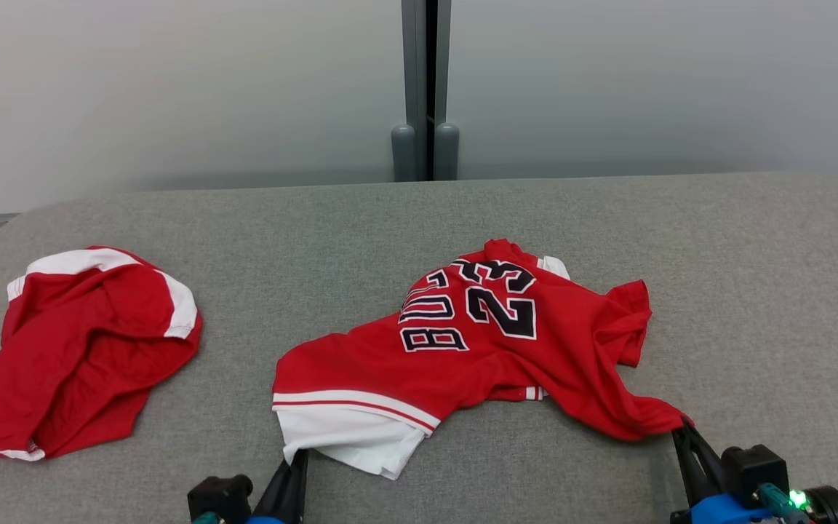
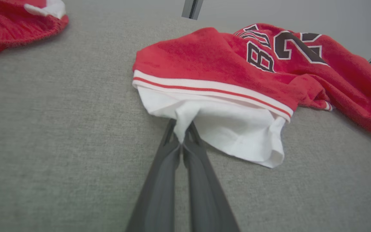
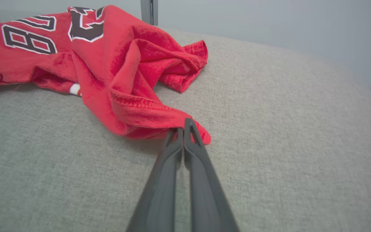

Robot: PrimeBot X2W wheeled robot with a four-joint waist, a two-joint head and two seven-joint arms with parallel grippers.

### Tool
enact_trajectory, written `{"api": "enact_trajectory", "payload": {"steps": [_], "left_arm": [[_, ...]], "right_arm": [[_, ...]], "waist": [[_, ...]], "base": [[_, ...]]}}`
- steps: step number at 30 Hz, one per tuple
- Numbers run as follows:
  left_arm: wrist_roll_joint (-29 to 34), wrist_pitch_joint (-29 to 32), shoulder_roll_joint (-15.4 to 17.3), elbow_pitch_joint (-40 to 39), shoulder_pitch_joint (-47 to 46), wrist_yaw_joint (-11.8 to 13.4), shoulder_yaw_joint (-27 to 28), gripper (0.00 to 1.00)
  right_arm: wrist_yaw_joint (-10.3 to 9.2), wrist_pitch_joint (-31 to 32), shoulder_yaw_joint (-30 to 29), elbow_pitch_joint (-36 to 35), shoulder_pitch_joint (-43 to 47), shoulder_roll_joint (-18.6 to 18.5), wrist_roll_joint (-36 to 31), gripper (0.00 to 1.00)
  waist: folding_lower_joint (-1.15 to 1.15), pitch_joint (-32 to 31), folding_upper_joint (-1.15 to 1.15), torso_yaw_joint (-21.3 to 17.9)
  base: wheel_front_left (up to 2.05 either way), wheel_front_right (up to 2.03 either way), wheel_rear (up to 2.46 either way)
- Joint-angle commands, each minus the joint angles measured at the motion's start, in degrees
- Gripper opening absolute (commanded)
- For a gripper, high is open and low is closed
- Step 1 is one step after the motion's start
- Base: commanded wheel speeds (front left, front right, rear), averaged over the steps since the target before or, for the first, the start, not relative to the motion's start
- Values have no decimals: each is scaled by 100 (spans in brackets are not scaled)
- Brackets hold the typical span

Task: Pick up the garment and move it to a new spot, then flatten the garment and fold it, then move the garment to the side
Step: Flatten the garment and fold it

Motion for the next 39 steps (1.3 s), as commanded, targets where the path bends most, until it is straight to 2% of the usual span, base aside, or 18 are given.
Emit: {"api": "enact_trajectory", "payload": {"steps": [1,6,9,13,16,22,26,32,36,39], "left_arm": [[39,-3,5,-246,-142,-4,83,0],[180,-8,19,-882,-380,-4,328,0],[322,-8,163,-1436,-746,-4,488,0],[439,-8,520,-2155,-1365,-4,630,0],[515,-7,912,-2606,-1923,-4,715,0],[637,-7,1535,-3246,-3138,-3,832,0],[698,31,1804,-3169,-3888,-3,782,0],[667,391,1974,-2515,-4903,-3,497,0],[641,319,1867,-1802,-5697,17,389,0],[724,92,1712,-1316,-6348,195,496,0]], "right_arm": [[-2,-17,98,-195,-106,-50,129,0],[-2,-18,254,-727,-256,-95,437,0],[-2,-17,233,-1175,-512,-174,643,0],[-2,-18,126,-1695,-988,-351,834,0],[-2,-17,111,-2049,-1401,-529,964,0],[-2,-17,67,-2532,-2365,-1020,1292,0],[-2,-16,157,-2484,-3096,-1362,1450,0],[-2,257,484,-2037,-4268,-1431,1460,0],[-2,317,737,-1394,-5275,-1409,1240,0],[-3,187,440,-762,-6179,-1294,1044,0]], "waist": [[-1,-65,0,-3],[-1,-192,0,1],[-1,-253,0,3],[-1,-337,0,-1],[-1,-385,0,-8],[-1,-357,0,-6],[-1,-91,0,-14],[-1,808,0,-1],[-1,1496,0,53],[-1,1876,0,63]], "base": [[0,0,0],[0,0,0],[0,0,0],[0,0,0],[0,0,0],[0,0,0],[0,0,0],[0,0,0],[0,0,0],[0,0,0]]}}
